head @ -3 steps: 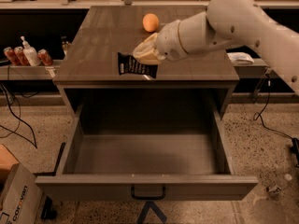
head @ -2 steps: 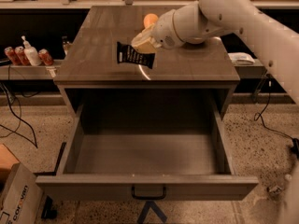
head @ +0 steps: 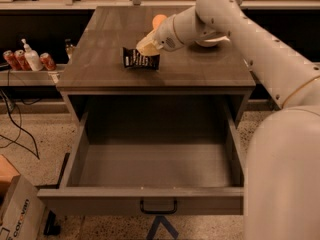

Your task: Pick rxbar chocolate from top drawer and place on counter

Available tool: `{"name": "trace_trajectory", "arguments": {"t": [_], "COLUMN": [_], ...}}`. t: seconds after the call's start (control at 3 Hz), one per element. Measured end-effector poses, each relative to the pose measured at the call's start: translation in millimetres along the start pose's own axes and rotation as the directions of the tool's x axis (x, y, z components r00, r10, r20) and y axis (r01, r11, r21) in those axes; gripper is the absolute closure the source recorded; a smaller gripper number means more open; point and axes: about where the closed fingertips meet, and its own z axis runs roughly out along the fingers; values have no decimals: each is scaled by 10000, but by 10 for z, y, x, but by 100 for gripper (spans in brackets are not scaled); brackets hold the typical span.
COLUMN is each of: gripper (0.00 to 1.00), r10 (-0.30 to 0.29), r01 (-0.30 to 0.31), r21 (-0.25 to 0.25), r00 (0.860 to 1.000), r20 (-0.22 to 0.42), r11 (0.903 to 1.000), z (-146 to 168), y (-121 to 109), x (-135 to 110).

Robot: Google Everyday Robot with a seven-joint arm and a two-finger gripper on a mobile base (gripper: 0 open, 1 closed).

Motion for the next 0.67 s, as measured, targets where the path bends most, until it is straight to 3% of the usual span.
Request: {"name": "trace_trajectory", "arguments": {"t": [0.33,0.67], "gripper": [84,59], "r10": [17,16], "r01": [-17,-15], "r21": [-29,-92], "r00": [10000,10000], "r20": [11,13], "r11": [10000,10000], "z": [37,77], "y": [-6,11], "x": [6,3]}}
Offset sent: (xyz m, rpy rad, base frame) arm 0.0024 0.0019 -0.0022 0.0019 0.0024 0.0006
